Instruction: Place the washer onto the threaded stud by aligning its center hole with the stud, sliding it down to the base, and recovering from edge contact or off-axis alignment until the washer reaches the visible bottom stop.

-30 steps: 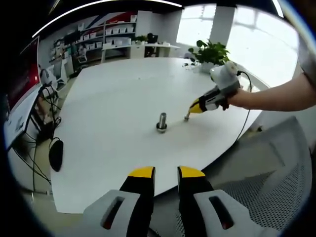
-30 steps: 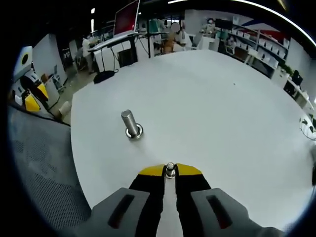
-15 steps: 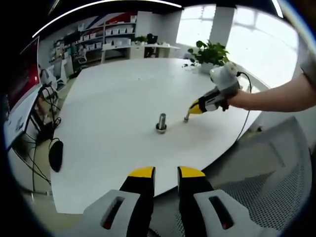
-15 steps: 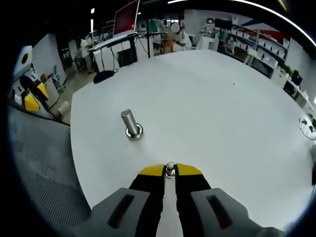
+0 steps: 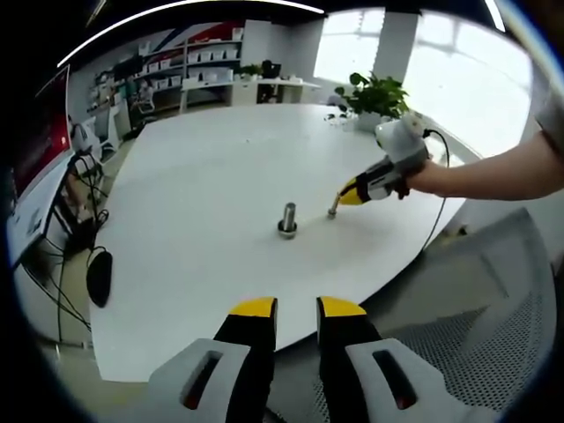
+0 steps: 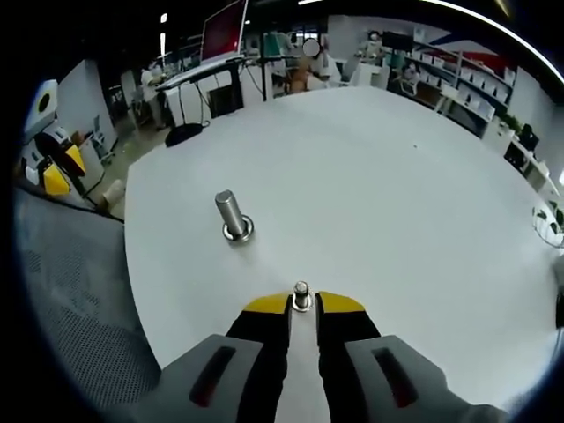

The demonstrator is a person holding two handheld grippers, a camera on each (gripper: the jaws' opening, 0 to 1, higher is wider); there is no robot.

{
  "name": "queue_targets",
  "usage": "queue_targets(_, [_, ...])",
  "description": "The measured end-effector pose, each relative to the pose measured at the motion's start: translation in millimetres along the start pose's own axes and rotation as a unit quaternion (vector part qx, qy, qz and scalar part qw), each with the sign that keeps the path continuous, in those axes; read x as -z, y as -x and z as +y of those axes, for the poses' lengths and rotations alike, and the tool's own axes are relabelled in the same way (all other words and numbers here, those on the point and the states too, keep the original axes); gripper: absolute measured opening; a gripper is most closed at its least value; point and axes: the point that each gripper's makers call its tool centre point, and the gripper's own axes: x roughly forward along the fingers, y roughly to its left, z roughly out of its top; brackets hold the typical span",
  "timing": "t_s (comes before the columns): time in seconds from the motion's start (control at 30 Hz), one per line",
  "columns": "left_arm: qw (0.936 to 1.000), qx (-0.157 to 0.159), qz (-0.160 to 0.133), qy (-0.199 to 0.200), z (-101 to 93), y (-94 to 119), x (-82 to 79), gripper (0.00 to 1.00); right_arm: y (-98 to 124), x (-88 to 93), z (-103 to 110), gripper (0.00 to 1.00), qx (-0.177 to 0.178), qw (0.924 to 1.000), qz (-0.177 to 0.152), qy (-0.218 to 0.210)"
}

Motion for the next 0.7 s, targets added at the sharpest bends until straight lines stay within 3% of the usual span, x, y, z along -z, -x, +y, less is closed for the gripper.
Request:
queue_targets(0.23, [1.0000, 0.002, 0.000, -0.002, -0.9, 0, -0.3, 0.15, 12, 7.4, -5, 0.16, 0.006, 1.0000, 0.005, -0.002])
queue_targets(0.7, [0.9999, 0.012, 0.008, -0.007, -5.1, -1, 2.4, 0.16, 78, 3.6, 2, 0.16, 0.018, 0.9953, -0.057, -0.076])
